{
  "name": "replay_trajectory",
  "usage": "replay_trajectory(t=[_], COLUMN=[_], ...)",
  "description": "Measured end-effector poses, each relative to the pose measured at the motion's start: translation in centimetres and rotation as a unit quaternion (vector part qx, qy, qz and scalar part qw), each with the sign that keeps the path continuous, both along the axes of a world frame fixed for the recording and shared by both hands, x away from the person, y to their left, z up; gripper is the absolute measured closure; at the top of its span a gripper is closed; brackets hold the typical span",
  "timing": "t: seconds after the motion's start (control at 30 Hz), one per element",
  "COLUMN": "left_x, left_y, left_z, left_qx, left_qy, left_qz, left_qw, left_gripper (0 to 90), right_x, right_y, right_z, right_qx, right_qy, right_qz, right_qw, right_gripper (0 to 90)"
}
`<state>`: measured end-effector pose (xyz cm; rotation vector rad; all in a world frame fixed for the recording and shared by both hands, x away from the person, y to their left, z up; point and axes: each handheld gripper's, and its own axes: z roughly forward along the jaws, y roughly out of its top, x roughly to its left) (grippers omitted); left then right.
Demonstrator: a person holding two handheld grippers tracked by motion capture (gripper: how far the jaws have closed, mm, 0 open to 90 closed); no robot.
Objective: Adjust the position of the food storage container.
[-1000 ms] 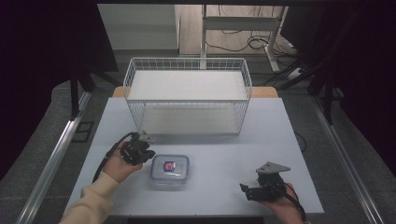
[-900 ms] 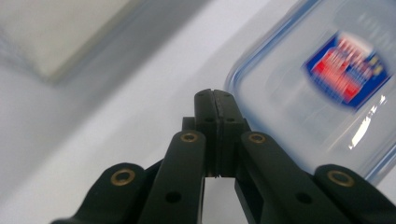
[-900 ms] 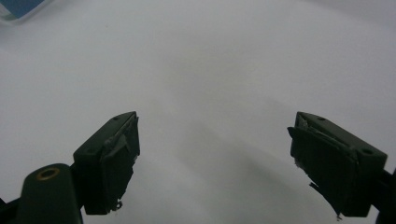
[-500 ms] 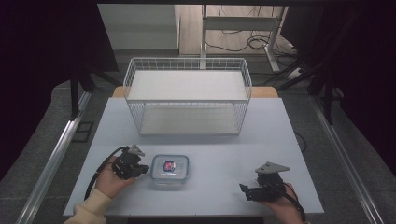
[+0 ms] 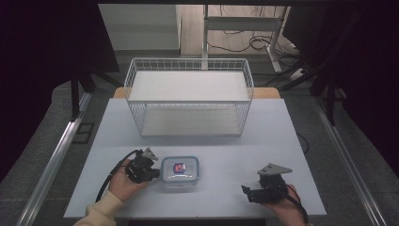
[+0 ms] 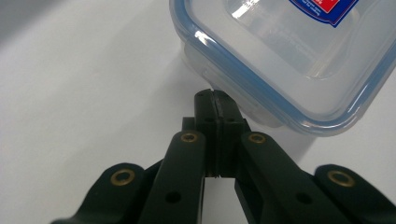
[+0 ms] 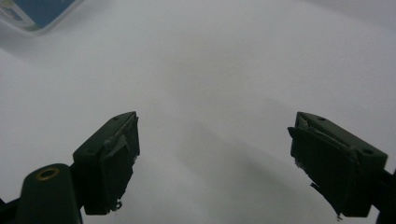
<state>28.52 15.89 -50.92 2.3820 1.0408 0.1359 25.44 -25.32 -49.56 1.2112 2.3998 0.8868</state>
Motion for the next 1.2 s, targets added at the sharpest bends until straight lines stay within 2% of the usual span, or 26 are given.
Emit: replay_trajectory(t=[0.23,0.4,0.53,0.67,0.7,0.77,0.9,0.93,0.97,1.03,1.07,1.1,1.13,1.17,1.2], left_x=[0.7,0.6,0.6,0.4,0.1,-0.2,-1.4,-2.0,-2.0,-2.5,-3.0,-3.2,-3.2,-3.5,-3.6], left_y=[-1.2,-1.4,-1.3,-1.0,-0.3,0.1,2.0,2.8,2.8,3.3,3.5,3.4,3.4,3.4,3.3], left_z=[0.0,-0.1,-0.1,0.1,0.4,0.5,1.3,1.4,1.4,1.2,1.1,1.1,1.1,1.1,1.1], left_qx=[-0.008,-0.011,-0.015,-0.007,-0.018,-0.024,-0.055,-0.076,-0.076,-0.101,-0.111,-0.113,-0.113,-0.115,-0.117], left_qy=[-0.002,-0.006,-0.009,-0.016,-0.021,-0.023,-0.038,-0.04,-0.04,-0.037,-0.036,-0.038,-0.038,-0.042,-0.043], left_qz=[-0.002,-0.003,-0.002,0.004,0.01,0.013,0.043,0.065,0.065,0.08,0.09,0.095,0.095,0.1,0.101], left_qw=[1.0,0.9999,0.9999,0.9998,0.9996,0.9994,0.9968,0.9942,0.9942,0.9909,0.9891,0.9883,0.9883,0.9874,0.9871], left_gripper=[90.0,90.0,90.0,90.0,90.0,90.0,90.0,87.8,85.9,84.1,77.6,72.8,65.4,65.4,58.6], right_x=[0.0,0.0,-0.1,-0.2,-0.3,-0.3,-0.3,-0.2,-0.2,-0.2,-0.2,-0.2,-0.2,-0.2,-0.2], right_y=[-0.1,-0.1,0.0,0.2,0.2,0.2,0.2,0.3,0.3,0.3,0.4,0.5,0.5,0.6,0.6], right_z=[-0.1,0.0,0.1,0.2,0.3,0.3,0.3,0.3,0.3,0.2,0.0,0.0,0.0,0.0,0.0], right_qx=[0.0,0.001,0.0,0.002,0.003,0.003,0.004,0.004,0.004,0.004,0.002,0.001,0.001,0.002,0.002], right_qy=[0.0,-0.002,-0.007,-0.014,-0.019,-0.02,-0.027,-0.028,-0.028,-0.026,-0.026,-0.026,-0.026,-0.026,-0.028], right_qz=[0.0,-0.001,0.0,0.001,0.002,0.002,0.004,0.004,0.004,0.005,0.006,0.006,0.006,0.007,0.007], right_qw=[1.0,1.0,1.0,0.9999,0.9998,0.9998,0.9996,0.9996,0.9996,0.9996,0.9997,0.9996,0.9996,0.9997,0.9996], right_gripper=[16.1,16.1,16.1,16.2,16.1,16.1,16.2,16.2,16.2,16.2,16.2,16.2,16.2,16.2,16.2])
